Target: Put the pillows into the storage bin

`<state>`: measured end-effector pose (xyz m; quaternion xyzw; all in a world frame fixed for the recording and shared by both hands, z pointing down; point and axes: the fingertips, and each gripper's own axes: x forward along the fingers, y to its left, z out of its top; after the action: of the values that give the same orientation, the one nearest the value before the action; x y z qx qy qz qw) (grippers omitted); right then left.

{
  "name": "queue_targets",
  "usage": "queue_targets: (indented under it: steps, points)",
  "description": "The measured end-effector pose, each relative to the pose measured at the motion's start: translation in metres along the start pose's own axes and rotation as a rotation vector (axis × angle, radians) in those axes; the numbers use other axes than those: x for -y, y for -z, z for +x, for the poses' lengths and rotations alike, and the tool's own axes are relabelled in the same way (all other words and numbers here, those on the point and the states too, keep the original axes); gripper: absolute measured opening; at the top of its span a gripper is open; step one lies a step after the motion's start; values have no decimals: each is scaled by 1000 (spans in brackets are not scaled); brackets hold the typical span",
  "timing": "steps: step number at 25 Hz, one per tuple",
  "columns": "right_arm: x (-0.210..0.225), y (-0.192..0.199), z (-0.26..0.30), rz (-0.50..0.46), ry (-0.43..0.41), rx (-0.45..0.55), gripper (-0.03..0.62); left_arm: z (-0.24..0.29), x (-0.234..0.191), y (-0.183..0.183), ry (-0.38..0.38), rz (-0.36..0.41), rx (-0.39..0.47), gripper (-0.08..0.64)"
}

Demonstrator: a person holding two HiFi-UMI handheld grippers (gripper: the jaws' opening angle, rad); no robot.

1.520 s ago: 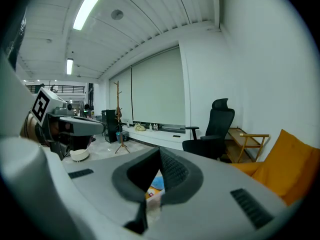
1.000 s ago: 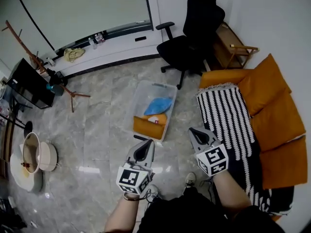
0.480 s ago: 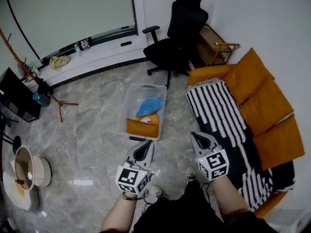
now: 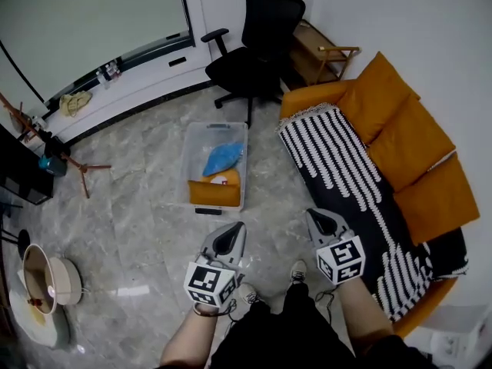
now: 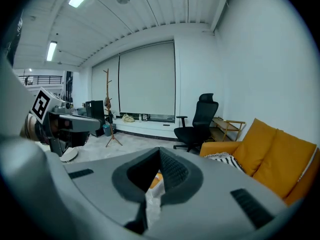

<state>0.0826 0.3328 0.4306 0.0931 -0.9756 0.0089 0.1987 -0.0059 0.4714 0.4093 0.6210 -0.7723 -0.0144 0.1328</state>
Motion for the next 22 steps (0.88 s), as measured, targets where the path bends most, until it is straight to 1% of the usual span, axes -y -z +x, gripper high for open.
queue_targets:
  steps: [5, 12, 22]
  points:
    - [7, 5, -1, 18, -9, 14, 2, 8, 9, 0, 3, 15, -17, 6]
    - [15, 15, -3, 37, -9, 10, 2, 13, 17, 6, 3, 20, -32, 6]
    - [17, 19, -9, 46, -13, 13, 2, 14, 22, 7, -2, 25, -34, 6]
